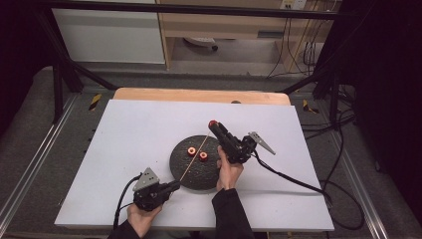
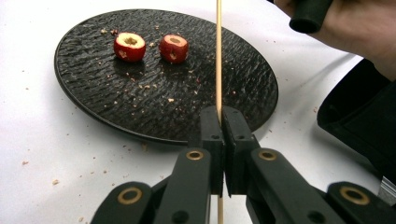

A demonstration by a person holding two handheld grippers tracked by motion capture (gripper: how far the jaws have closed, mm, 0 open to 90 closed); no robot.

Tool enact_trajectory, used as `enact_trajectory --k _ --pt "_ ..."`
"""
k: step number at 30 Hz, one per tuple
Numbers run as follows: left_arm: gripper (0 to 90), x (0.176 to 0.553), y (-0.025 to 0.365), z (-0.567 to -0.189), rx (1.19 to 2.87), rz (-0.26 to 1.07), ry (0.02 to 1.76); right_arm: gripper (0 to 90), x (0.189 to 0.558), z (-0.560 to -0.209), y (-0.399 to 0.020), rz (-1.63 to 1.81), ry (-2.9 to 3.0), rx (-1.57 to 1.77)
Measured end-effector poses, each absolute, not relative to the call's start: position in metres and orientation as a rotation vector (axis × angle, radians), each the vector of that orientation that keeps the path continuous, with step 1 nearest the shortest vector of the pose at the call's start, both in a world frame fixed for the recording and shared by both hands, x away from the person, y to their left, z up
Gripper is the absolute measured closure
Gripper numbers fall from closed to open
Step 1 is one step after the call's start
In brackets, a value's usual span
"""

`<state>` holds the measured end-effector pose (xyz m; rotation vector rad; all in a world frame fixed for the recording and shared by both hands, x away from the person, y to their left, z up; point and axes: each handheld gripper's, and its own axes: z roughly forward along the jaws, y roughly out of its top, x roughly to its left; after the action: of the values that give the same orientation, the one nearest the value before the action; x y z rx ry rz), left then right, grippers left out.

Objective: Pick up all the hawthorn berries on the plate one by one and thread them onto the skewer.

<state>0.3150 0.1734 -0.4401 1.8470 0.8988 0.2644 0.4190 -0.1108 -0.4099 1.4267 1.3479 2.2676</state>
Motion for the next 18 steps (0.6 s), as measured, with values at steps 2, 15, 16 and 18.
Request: enact_trajectory --k 2,15,16,18 --pt "87.7 0.3151 0.1731 -0.4402 1.846 0.266 0.898 61.5 0.4188 -0.4101 -0.1105 2.276 1.342 1.433" --pt "87.8 0.3144 0.1682 -0.4407 1.841 0.272 0.894 61.6 0.4176 -0.4107 -0.1100 2.292 1.331 1.431" --pt "87.8 0.3142 0.1682 -0.4405 1.841 0.275 0.894 61.6 0.4176 -0.4104 -0.1101 2.293 1.330 1.430" --pt "87.8 0.3139 0.1682 -0.4403 1.842 0.277 0.893 61.5 0.4175 -0.4100 -0.1104 2.290 1.332 1.427"
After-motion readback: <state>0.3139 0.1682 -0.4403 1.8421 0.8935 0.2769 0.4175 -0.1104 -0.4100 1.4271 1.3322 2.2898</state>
